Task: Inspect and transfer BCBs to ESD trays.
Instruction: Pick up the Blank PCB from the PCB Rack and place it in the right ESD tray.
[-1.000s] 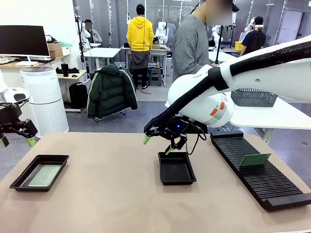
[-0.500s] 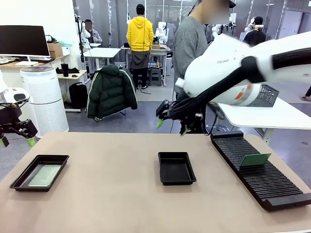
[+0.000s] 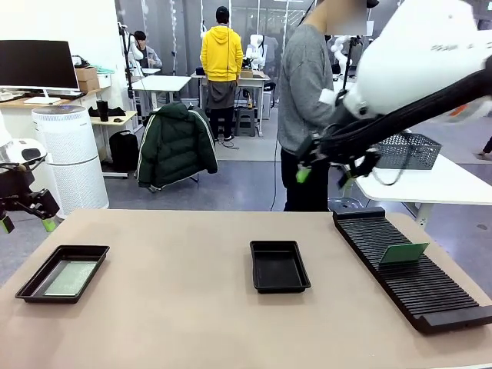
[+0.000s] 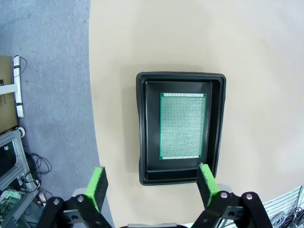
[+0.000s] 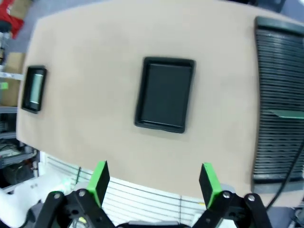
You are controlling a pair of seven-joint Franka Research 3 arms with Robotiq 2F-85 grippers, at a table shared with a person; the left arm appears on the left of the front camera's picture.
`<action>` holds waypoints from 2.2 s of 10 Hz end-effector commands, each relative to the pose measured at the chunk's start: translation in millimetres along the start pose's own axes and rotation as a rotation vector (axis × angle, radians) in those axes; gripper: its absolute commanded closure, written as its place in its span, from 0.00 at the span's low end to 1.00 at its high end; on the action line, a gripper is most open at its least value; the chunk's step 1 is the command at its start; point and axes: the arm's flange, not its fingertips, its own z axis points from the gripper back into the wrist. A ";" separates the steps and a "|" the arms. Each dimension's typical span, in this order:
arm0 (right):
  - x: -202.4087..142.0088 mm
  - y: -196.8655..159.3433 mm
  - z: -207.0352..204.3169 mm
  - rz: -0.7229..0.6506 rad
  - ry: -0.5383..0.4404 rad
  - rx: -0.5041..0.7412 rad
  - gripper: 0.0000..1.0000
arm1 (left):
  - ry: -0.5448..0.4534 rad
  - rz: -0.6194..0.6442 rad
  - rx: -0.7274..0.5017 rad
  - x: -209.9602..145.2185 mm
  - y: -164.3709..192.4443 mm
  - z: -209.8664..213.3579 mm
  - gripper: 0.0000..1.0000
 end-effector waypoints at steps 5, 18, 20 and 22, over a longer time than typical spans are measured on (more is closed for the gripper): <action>-24.0 -133.3 53.9 0.215 -0.039 -0.065 0.00 | -0.007 -0.002 0.002 -1.4 0.9 -2.1 0.00; -28.1 -229.1 72.6 0.304 -0.008 -0.051 0.00 | -0.007 -0.002 0.002 -1.4 0.9 -2.1 0.00; -28.1 -229.1 72.6 0.304 -0.008 -0.051 0.00 | -0.007 -0.002 0.002 -1.4 0.9 -2.1 0.00; -15.9 -230.4 66.6 0.381 0.012 -0.094 0.00 | -0.007 -0.002 0.002 -1.4 0.9 -2.1 0.00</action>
